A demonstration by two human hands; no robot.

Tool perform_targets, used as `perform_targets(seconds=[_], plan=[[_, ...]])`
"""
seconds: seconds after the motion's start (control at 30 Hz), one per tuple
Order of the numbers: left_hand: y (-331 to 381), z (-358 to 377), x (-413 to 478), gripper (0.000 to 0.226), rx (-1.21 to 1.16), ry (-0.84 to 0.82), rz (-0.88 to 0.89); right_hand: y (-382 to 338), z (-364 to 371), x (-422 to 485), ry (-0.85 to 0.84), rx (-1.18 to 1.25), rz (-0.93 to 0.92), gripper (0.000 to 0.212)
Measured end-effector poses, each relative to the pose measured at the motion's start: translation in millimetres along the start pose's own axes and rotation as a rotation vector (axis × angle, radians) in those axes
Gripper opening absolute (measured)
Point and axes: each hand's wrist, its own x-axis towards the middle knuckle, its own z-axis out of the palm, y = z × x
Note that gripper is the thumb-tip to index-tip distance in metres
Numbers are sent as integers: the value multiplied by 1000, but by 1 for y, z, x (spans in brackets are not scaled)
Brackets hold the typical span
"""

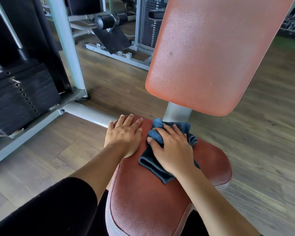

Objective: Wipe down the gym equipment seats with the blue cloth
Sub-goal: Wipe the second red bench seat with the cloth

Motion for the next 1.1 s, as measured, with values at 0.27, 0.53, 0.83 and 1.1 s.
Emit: perform_targets(seconds=[0.27,0.53,0.83,1.1], plan=[[1,0,2,49,-7,-3,-1,18,-16,-7,45,96,40,52],[-1,1,4,49,-3,8,-4,14,-8,-13,50,20,10,55],[-2,1,3,49,-14,-10,-5,33,-15,-3,57,80,60,58],[-2,2,5,49,-4,-2,3,15,-15,-36,63,75,30,61]])
